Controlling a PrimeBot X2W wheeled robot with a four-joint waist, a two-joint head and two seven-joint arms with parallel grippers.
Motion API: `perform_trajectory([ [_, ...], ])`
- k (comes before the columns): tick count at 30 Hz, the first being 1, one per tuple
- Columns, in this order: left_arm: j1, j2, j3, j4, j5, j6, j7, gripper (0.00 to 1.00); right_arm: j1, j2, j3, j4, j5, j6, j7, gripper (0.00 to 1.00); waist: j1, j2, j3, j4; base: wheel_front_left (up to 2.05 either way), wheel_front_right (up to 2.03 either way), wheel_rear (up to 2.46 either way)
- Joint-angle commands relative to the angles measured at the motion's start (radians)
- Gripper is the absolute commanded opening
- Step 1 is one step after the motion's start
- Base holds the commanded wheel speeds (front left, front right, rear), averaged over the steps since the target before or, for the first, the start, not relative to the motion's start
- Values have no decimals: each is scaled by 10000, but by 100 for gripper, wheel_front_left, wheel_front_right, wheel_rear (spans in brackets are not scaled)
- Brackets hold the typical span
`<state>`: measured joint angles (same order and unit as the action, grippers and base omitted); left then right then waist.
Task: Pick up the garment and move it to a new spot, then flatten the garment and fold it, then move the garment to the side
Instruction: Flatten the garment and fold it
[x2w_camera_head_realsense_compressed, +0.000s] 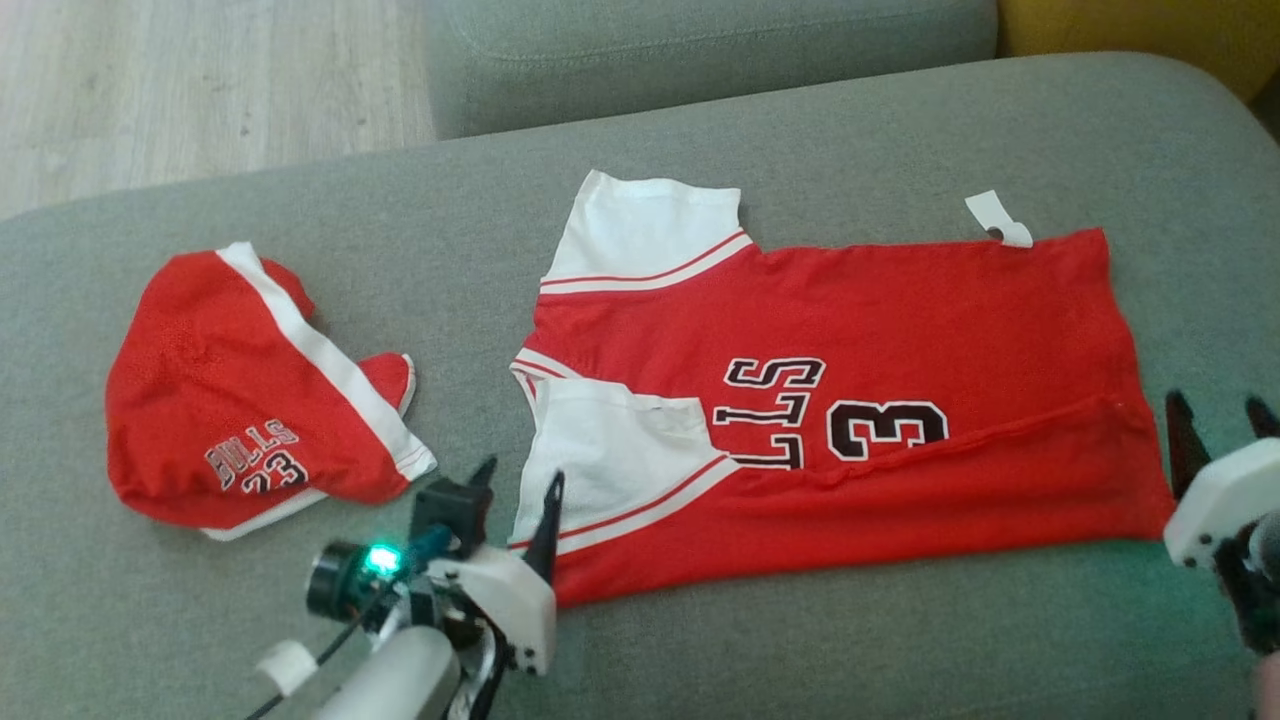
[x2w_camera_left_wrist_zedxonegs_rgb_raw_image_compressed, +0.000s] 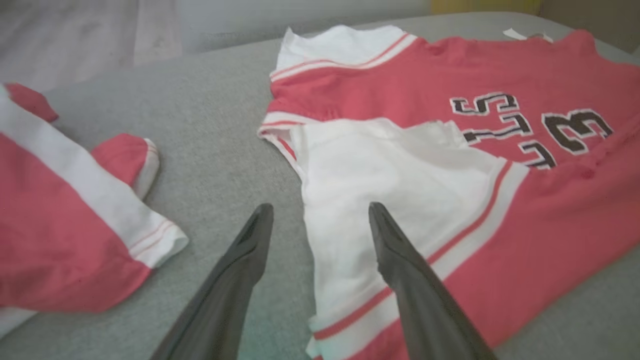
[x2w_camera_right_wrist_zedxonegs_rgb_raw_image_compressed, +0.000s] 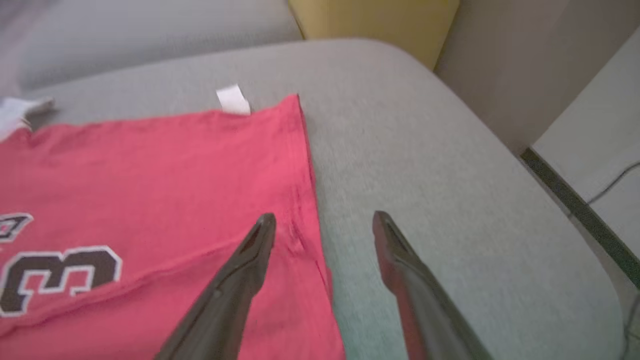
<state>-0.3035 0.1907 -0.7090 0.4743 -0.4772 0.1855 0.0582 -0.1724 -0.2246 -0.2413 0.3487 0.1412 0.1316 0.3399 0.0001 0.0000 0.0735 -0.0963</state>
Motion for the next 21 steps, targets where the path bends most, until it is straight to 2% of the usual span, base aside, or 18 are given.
perform_trajectory([
  [1, -682, 202, 566, -507, 7, 128, -472, 100, -239, 39, 109, -728, 114, -9, -478, 100, -1, 0, 76, -5, 0, 0, 0],
  [4, -940, 225, 962, -962, 13, 220, -1439, 100, -271, 356, -49, -1441, 119, -9, -1337, 100, -1, 0, 237, -43, 0, 0, 0],
  [7, -1281, 307, 1334, -1638, 27, 40, -2539, 100, -348, 835, -104, -1956, 137, -9, -2368, 100, -1, 0, 508, -179, 0, 0, 0],
  [11, -1797, 646, 1645, -2429, -32, -403, -2836, 100, -636, 1204, -92, -2320, 95, -9, -3464, 100, -1, 0, 997, -393, 0, 0, 0],
  [17, -3646, 1557, 1504, -2637, 354, -1122, -1481, 100, -1330, 1477, 203, -2381, 167, -9, -4096, 100, -1, 0, 1935, -990, 0, 0, 0],
  [21, -5261, 2121, 1306, -2047, 491, -1895, -35, 100, -1878, 1566, 474, -2317, 275, -9, -4289, 100, -1, 0, 2604, -1436, 0, 0, 0],
])
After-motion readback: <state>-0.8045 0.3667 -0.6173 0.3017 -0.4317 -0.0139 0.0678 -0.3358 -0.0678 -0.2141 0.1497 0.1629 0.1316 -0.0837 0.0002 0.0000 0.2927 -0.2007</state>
